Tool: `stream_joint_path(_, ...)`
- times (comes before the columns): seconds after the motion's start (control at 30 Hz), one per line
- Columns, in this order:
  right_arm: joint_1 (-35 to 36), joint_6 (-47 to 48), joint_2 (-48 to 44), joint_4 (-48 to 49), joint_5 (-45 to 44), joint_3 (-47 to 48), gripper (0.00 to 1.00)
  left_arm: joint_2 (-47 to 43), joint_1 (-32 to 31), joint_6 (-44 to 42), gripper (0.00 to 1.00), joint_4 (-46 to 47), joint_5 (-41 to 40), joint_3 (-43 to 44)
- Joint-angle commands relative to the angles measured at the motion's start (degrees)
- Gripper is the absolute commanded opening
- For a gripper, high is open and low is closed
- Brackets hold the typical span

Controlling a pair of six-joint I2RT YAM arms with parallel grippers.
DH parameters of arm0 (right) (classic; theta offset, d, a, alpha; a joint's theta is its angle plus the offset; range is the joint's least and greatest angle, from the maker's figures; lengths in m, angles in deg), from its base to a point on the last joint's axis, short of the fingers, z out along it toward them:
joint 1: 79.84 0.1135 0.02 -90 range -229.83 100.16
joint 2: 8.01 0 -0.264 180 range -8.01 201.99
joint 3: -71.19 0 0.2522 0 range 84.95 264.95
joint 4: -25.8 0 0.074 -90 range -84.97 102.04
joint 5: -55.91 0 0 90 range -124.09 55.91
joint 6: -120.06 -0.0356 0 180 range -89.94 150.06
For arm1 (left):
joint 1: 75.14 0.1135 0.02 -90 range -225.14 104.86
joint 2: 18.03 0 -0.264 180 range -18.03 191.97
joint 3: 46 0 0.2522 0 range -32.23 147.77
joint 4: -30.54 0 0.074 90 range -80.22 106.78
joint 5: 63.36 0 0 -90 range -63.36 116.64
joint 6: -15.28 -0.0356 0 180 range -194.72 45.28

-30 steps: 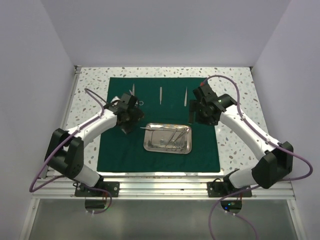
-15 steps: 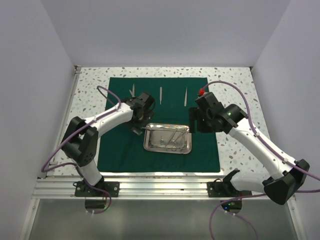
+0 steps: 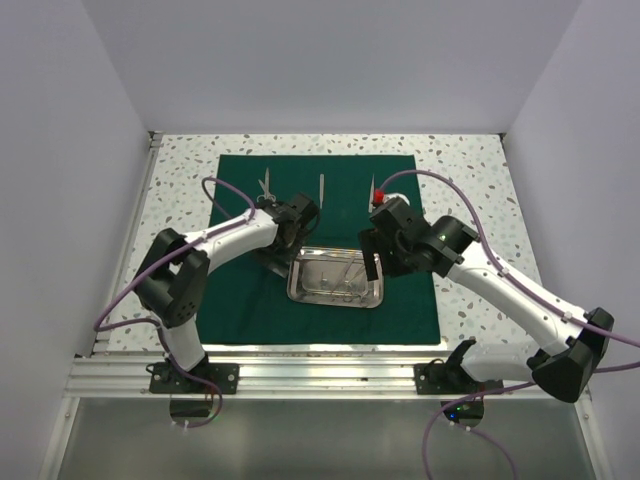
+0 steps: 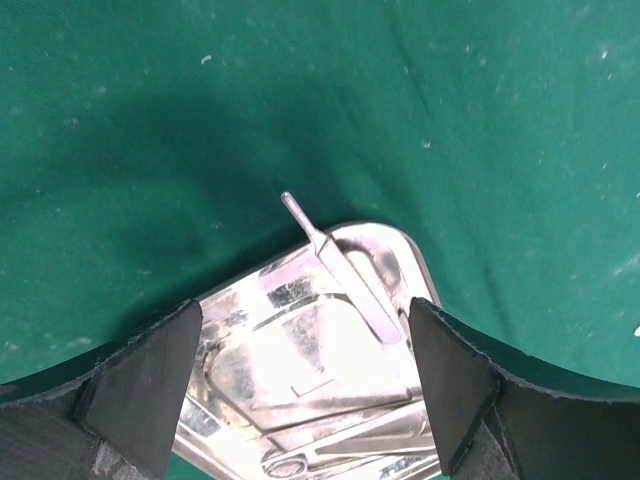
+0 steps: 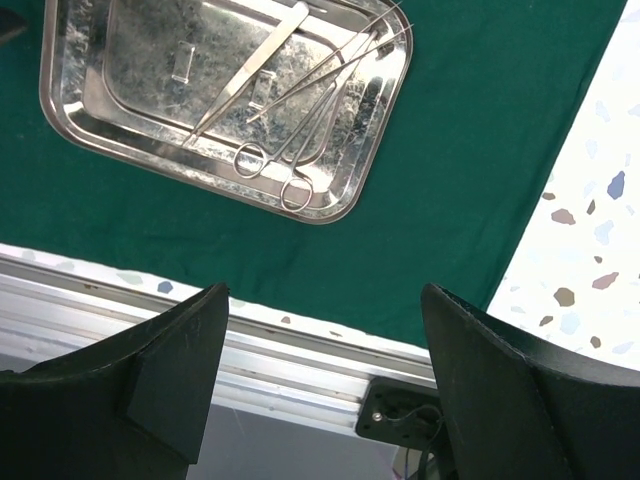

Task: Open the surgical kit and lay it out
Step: Pick up the medical item from the container.

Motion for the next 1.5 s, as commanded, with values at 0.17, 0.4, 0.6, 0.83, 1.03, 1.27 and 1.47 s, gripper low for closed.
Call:
stream_joint_path(0.17,2.36,1.94,0.17,-0.20,-2.48,-0.73,0.82,0.77,0.86,2.32,0.88,0.76,-4.68,0.35)
stream_joint_path(0.4,2.71,2.03,1.22,0.23,-1.95,-1.16,0.82,1.12,3.23,1.61,0.88,2.69,-5.03,-1.40)
stream_joint_path(0.6,2.71,2.03,1.84,0.50,-1.78,-1.87,0.82,2.52,4.20,0.39,0.87,6.03,-3.97,-2.29)
stream_joint_path(0.83,2.71,2.20,2.89,0.94,-1.78,-2.13,0.82,4.55,4.47,-0.93,0.75,9.28,-3.45,-2.11)
stream_joint_path(1.03,2.71,2.38,3.42,1.11,-2.04,-2.66,0.82,5.78,5.26,-2.08,0.28,9.81,-3.01,-0.97)
stream_joint_path(1.27,2.71,2.73,4.56,1.29,-3.18,-2.14,0.82,6.66,5.70,-3.66,0.00,9.02,-1.34,0.26)
stream_joint_path(1.47,1.92,2.91,6.32,1.03,-4.59,-1.08,0.82,4.56,5.96,-9.70,0.00,8.14,-0.63,2.63)
